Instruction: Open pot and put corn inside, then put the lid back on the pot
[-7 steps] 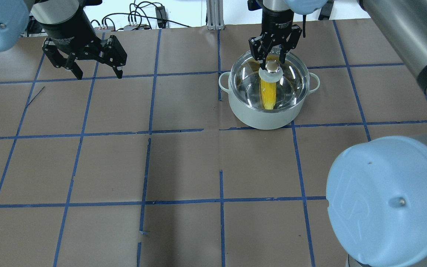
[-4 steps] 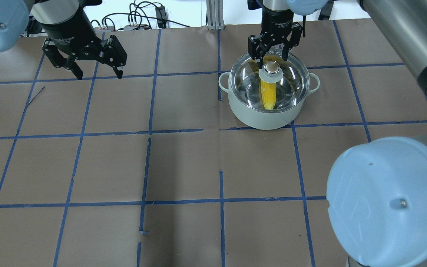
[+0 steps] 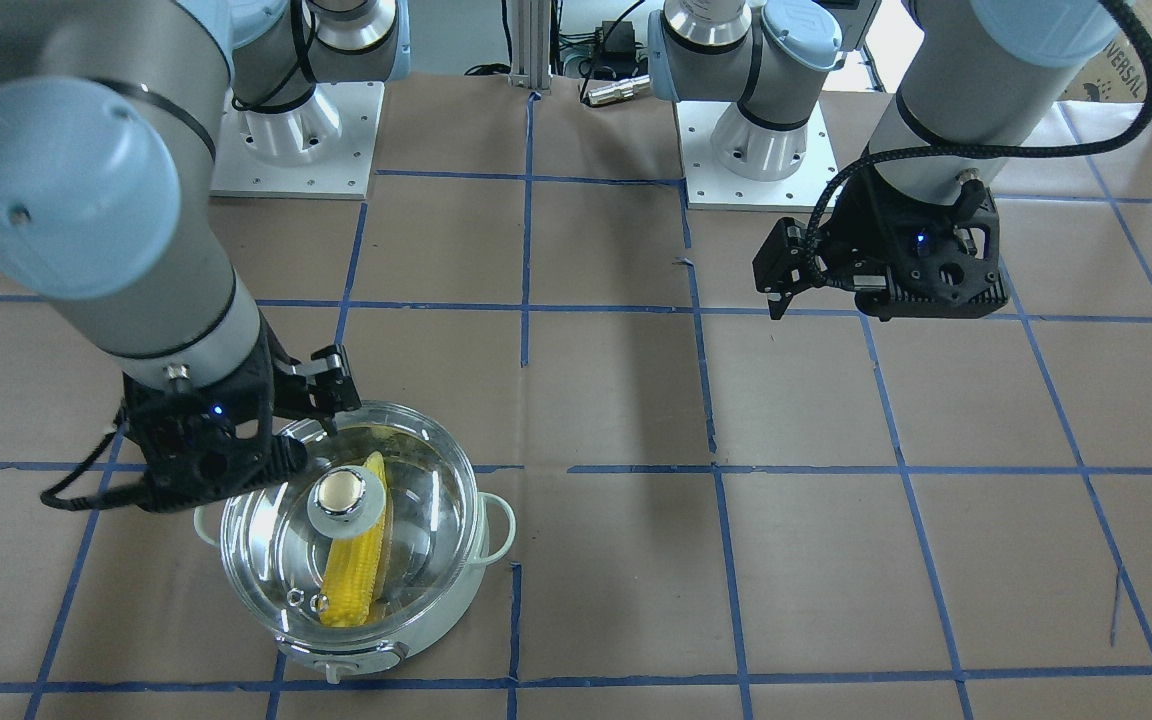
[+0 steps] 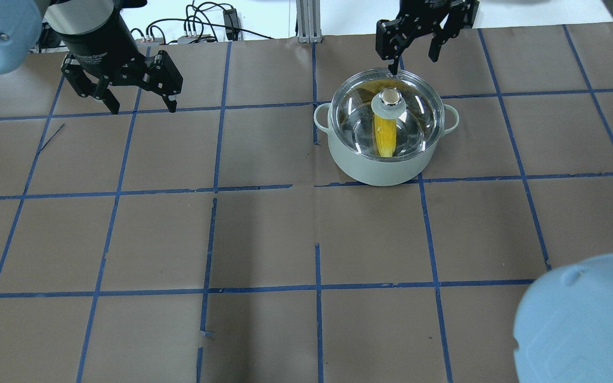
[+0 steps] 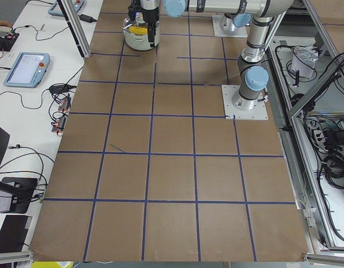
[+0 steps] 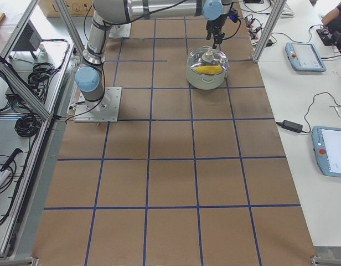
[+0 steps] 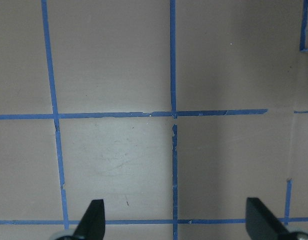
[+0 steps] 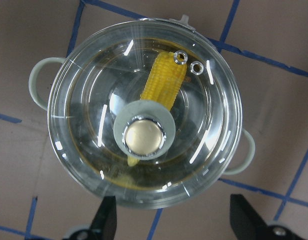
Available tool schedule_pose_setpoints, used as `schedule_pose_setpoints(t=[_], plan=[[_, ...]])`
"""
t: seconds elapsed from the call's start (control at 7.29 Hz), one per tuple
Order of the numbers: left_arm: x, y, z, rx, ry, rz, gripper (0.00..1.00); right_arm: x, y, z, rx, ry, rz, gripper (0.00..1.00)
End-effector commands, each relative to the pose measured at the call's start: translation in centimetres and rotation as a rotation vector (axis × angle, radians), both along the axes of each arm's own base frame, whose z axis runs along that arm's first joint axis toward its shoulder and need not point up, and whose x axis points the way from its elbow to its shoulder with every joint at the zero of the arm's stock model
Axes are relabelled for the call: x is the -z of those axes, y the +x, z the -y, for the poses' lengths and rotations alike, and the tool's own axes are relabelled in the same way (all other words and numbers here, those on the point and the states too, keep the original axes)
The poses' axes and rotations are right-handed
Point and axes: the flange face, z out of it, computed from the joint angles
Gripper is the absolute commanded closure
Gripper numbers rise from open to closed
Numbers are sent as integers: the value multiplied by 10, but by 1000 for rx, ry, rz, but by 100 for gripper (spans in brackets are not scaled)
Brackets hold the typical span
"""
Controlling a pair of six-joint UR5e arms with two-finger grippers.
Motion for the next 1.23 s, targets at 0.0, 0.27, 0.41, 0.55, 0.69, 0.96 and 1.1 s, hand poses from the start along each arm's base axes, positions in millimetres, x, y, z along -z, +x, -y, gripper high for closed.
schedule_pose_setpoints(t=[0.0, 0.27, 0.41, 0.55, 0.69, 0.96, 1.1], plan=[[0, -1, 0, 0, 0, -1, 0, -39, -27, -42, -8, 29, 5, 18], [-1, 1, -1, 2, 0, 4, 0, -48, -34, -98, 10, 22, -3, 18], [-2, 2, -3, 2, 2, 3, 0, -38, -43, -109, 26, -11, -2, 18], [-2, 3, -7, 2, 7, 3, 0, -28, -50, -119, 39, -22, -2, 17], [1, 4, -11, 12, 13, -2, 0, -24, -47, -134, 39, -20, 9, 17], [0, 4, -11, 40, 10, -1, 0, -13, -53, -138, 41, -52, 1, 15], [0, 4, -11, 40, 10, -1, 0, -12, -53, -138, 42, -54, 1, 15]])
